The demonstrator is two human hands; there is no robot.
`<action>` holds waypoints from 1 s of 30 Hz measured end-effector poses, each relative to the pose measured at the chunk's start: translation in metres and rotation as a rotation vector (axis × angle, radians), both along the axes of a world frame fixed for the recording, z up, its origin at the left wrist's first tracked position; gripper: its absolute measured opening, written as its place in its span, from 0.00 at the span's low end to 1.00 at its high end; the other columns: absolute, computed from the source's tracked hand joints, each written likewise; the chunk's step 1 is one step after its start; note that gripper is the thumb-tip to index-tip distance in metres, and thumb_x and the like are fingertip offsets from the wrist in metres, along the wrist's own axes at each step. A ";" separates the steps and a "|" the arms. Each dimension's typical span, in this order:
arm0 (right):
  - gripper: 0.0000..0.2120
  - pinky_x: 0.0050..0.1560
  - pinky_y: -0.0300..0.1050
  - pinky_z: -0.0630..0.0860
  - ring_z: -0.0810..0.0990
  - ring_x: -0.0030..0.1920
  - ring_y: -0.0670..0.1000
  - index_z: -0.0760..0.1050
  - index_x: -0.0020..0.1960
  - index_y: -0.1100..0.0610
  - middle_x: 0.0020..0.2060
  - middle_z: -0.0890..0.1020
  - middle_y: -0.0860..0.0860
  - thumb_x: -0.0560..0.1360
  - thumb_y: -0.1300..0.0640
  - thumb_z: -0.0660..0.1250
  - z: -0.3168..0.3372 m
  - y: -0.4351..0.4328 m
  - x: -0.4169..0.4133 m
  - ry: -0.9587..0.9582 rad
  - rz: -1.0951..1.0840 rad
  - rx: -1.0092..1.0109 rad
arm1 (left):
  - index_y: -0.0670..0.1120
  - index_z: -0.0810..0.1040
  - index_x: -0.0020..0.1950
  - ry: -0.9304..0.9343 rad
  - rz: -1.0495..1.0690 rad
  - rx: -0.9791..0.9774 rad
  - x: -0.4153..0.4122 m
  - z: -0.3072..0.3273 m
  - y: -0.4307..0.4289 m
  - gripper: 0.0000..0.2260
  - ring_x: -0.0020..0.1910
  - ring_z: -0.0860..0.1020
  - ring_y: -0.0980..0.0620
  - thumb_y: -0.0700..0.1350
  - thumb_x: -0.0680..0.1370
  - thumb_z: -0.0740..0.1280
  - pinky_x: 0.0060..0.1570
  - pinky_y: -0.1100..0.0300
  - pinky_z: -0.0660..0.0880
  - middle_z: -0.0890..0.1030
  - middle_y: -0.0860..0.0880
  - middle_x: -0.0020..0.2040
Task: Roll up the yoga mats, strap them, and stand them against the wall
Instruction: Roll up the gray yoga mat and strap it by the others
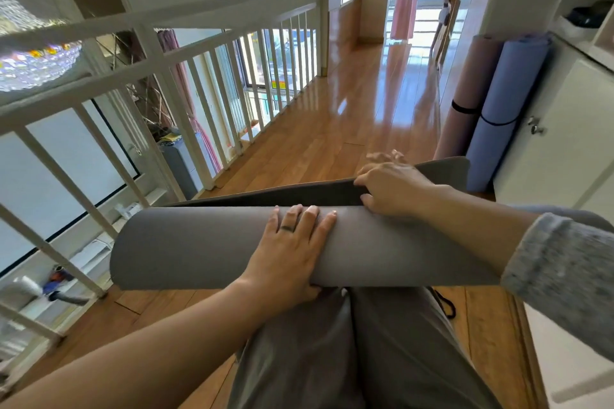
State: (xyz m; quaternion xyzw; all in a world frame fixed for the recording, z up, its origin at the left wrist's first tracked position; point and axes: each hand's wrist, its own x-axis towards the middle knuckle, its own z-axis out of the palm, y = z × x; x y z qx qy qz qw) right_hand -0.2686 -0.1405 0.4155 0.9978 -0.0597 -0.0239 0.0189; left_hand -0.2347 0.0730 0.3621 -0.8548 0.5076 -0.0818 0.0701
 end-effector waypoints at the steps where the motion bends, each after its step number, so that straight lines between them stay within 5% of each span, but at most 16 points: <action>1: 0.15 0.75 0.58 0.54 0.65 0.70 0.54 0.77 0.64 0.53 0.66 0.74 0.51 0.79 0.54 0.62 -0.002 -0.001 0.004 -0.037 -0.002 0.051 | 0.52 0.38 0.75 0.009 -0.006 0.000 0.001 0.000 0.001 0.44 0.75 0.49 0.41 0.65 0.72 0.63 0.73 0.41 0.45 0.48 0.46 0.76; 4: 0.09 0.60 0.50 0.74 0.79 0.51 0.51 0.82 0.54 0.55 0.51 0.82 0.51 0.78 0.58 0.64 -0.003 0.000 0.012 -0.287 0.018 0.118 | 0.54 0.44 0.75 0.063 -0.017 -0.007 0.010 0.007 -0.002 0.42 0.77 0.50 0.42 0.65 0.72 0.65 0.74 0.42 0.43 0.51 0.46 0.78; 7: 0.08 0.51 0.47 0.76 0.79 0.45 0.50 0.82 0.48 0.55 0.45 0.82 0.50 0.76 0.61 0.64 -0.004 0.005 0.009 -0.343 0.081 0.170 | 0.53 0.50 0.76 0.147 -0.018 -0.015 0.027 0.021 -0.010 0.43 0.76 0.53 0.44 0.64 0.69 0.68 0.74 0.41 0.47 0.56 0.47 0.77; 11: 0.09 0.51 0.48 0.76 0.79 0.46 0.50 0.81 0.50 0.55 0.46 0.81 0.50 0.78 0.62 0.62 -0.013 -0.001 0.002 -0.292 0.074 0.266 | 0.54 0.51 0.76 0.160 -0.040 -0.010 0.040 0.024 -0.015 0.43 0.71 0.58 0.44 0.67 0.68 0.68 0.71 0.44 0.58 0.56 0.47 0.72; 17: 0.18 0.57 0.45 0.73 0.78 0.54 0.51 0.68 0.69 0.52 0.54 0.81 0.51 0.79 0.54 0.63 -0.013 -0.004 0.007 -0.202 -0.014 0.407 | 0.54 0.55 0.76 0.157 -0.131 -0.036 0.058 0.026 -0.018 0.41 0.64 0.67 0.49 0.68 0.69 0.65 0.65 0.52 0.67 0.62 0.50 0.67; 21: 0.43 0.61 0.48 0.67 0.68 0.61 0.53 0.66 0.71 0.50 0.59 0.69 0.51 0.64 0.28 0.68 -0.004 0.004 0.011 0.127 0.021 0.200 | 0.54 0.56 0.77 0.225 -0.151 -0.036 0.070 0.027 -0.021 0.41 0.64 0.68 0.50 0.66 0.70 0.67 0.65 0.55 0.66 0.63 0.51 0.68; 23: 0.51 0.64 0.51 0.68 0.66 0.62 0.54 0.64 0.71 0.52 0.60 0.66 0.51 0.56 0.26 0.71 -0.005 0.009 0.018 0.223 0.011 0.143 | 0.55 0.56 0.77 0.241 -0.137 -0.057 0.075 0.024 -0.022 0.40 0.66 0.68 0.50 0.67 0.70 0.66 0.68 0.52 0.64 0.64 0.51 0.69; 27: 0.49 0.62 0.53 0.72 0.73 0.59 0.52 0.64 0.68 0.54 0.62 0.71 0.49 0.57 0.28 0.73 -0.010 0.008 0.027 0.222 0.002 0.194 | 0.56 0.59 0.74 0.055 -0.041 -0.200 0.073 0.003 -0.009 0.39 0.72 0.63 0.47 0.73 0.68 0.60 0.71 0.36 0.51 0.67 0.52 0.71; 30: 0.43 0.57 0.50 0.75 0.76 0.52 0.48 0.68 0.64 0.52 0.56 0.77 0.47 0.57 0.29 0.74 -0.016 -0.001 0.028 0.128 -0.014 0.254 | 0.55 0.55 0.74 0.029 0.176 -0.422 0.066 -0.015 -0.006 0.44 0.75 0.55 0.43 0.75 0.65 0.62 0.69 0.31 0.43 0.60 0.48 0.73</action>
